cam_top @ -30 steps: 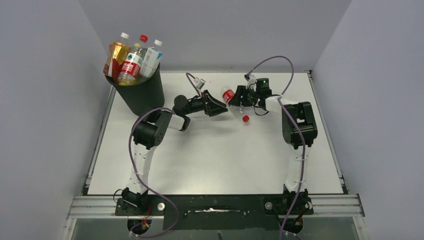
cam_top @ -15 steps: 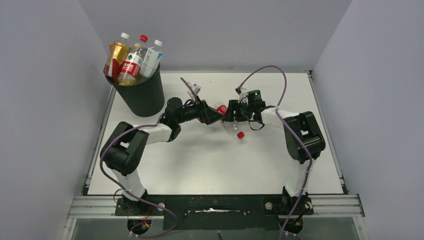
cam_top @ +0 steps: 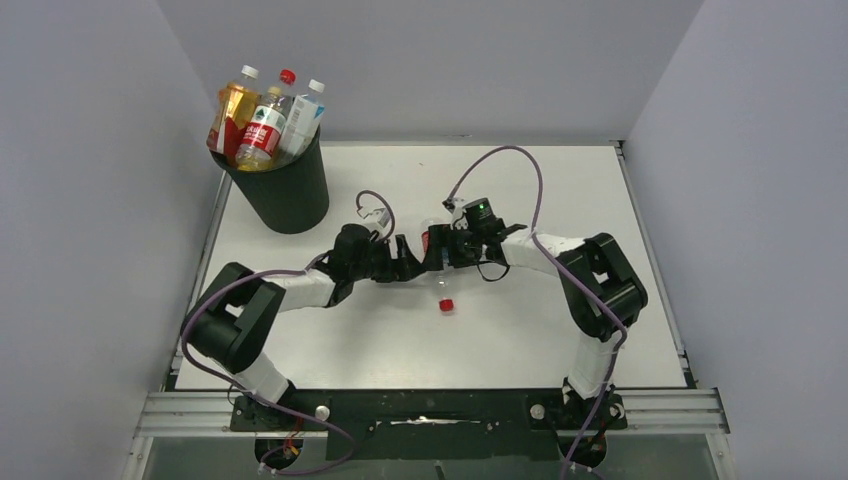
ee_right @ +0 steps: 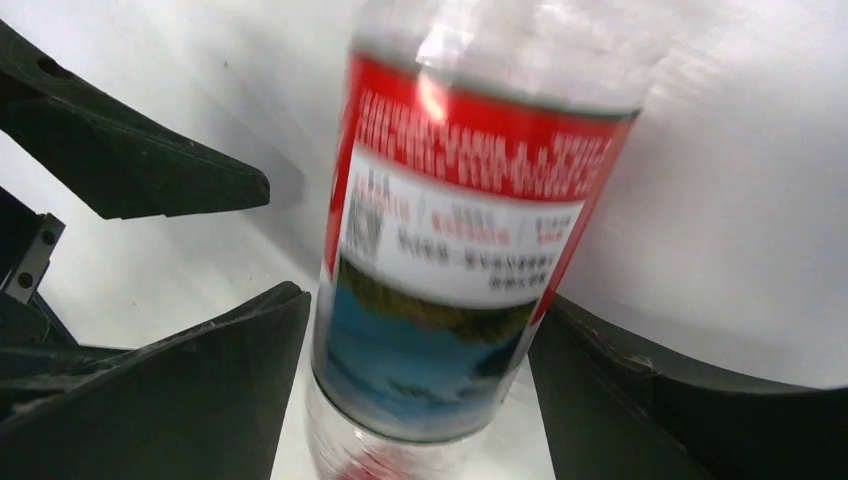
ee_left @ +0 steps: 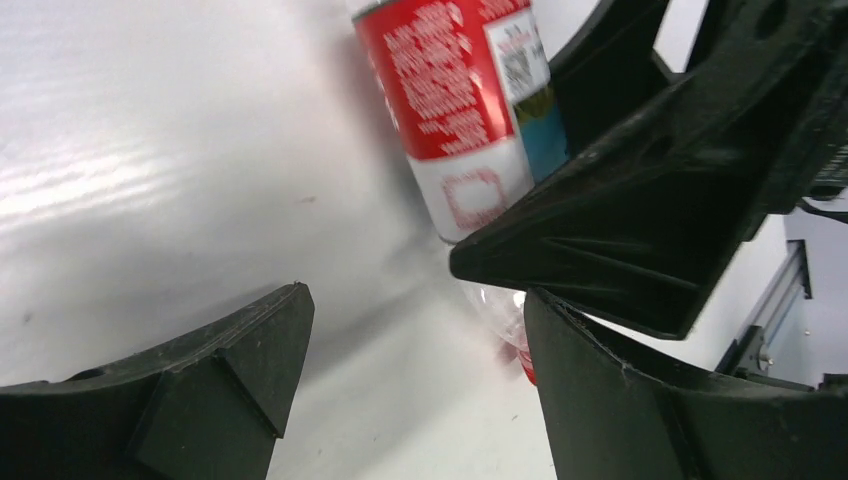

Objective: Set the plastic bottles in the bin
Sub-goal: Move the plastic bottle to the center of the board.

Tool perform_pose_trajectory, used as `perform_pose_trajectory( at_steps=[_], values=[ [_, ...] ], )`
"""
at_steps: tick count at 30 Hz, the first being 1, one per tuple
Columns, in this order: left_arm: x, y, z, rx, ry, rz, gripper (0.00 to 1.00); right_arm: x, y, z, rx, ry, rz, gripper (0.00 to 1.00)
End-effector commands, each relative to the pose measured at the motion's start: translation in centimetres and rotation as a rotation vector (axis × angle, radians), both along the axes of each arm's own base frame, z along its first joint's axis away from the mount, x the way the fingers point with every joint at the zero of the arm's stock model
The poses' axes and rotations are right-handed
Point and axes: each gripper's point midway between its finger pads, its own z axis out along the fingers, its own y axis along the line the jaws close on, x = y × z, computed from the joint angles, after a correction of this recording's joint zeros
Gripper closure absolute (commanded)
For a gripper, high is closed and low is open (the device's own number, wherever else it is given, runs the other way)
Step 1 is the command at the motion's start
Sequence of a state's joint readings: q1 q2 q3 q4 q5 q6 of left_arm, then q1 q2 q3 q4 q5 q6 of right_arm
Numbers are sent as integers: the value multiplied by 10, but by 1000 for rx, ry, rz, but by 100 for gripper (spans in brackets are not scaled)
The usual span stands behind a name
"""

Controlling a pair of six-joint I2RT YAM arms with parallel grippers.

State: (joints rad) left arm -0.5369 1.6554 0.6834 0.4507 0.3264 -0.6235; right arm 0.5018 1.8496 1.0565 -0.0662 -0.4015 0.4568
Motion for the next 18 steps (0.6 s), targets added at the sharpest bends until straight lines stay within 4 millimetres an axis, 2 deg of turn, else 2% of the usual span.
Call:
perform_pose_trajectory(
  at_steps=[1, 4, 9, 13, 18],
  values=[
    [-1, 14, 23, 19, -42, 61, 23, -1, 6, 23, -4, -32, -19, 19],
    [-14, 27, 12, 49, -19, 84, 23, -5, 11, 34, 4, -37, -14, 19],
    [-20, 45, 11, 74, -24, 144, 23, 3, 12, 61, 3, -72, -14, 12],
    [-21, 56, 13, 84, -30, 177, 23, 25, 4, 75, -37, -76, -43, 10],
    [-21, 66, 22, 79, -41, 195, 23, 59, -12, 77, -84, -49, -89, 8]
  ],
)
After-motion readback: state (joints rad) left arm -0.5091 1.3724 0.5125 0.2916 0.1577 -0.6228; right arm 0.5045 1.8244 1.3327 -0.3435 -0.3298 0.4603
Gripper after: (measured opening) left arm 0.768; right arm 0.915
